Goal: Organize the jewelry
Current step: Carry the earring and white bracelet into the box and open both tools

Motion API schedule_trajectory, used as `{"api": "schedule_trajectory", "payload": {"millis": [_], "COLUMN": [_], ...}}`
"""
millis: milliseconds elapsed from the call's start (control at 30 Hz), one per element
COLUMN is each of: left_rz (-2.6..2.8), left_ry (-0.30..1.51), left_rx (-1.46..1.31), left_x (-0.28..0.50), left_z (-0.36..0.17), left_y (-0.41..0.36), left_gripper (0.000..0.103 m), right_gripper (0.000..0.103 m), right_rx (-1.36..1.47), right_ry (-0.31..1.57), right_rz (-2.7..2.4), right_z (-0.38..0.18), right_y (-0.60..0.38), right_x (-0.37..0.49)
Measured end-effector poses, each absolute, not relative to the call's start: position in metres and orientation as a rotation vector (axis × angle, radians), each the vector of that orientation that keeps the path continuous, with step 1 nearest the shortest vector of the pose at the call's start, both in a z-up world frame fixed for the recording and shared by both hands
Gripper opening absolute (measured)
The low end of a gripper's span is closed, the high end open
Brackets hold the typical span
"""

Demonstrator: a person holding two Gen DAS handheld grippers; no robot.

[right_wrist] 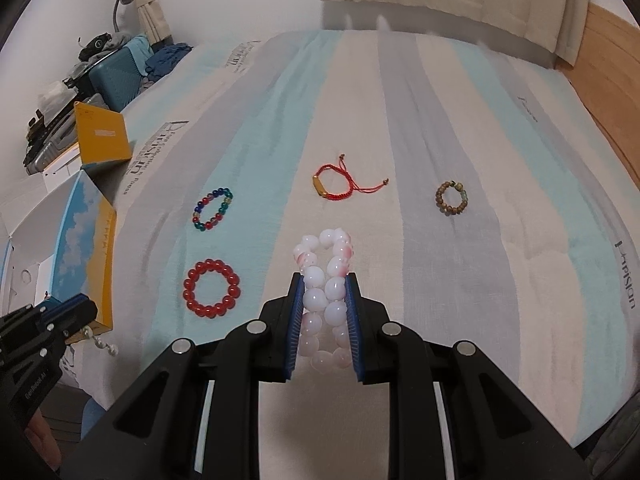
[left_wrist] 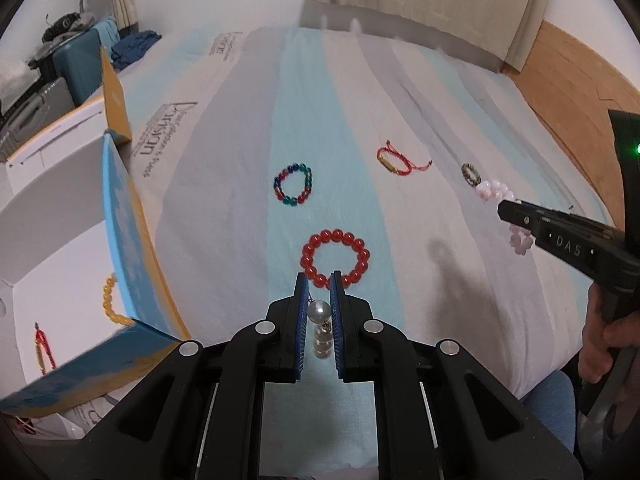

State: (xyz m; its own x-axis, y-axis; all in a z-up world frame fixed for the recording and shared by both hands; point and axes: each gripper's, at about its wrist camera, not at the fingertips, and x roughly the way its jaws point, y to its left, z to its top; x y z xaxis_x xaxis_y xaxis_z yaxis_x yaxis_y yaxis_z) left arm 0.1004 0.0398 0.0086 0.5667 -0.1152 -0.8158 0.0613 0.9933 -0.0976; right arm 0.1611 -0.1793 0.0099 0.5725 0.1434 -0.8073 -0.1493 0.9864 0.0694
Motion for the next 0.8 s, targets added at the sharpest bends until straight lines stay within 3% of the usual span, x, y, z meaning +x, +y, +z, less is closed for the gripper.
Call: {"api": "schedule_trajectory", "payload": {"millis": [800], "left_rz": [0.074], "left_ry": [0.852], "left_rx": [-0.097], "left_x": [0.085], "left_z": [0.073], "left_y": [0.154], "left_gripper": [0.01], "right_gripper": [0.019], "right_rx": [-0.123], "right_ry": [0.874], "right_rz": [0.347], "right_z": [0.056], "right_y": [-0.025], "right_x": [0.143]}}
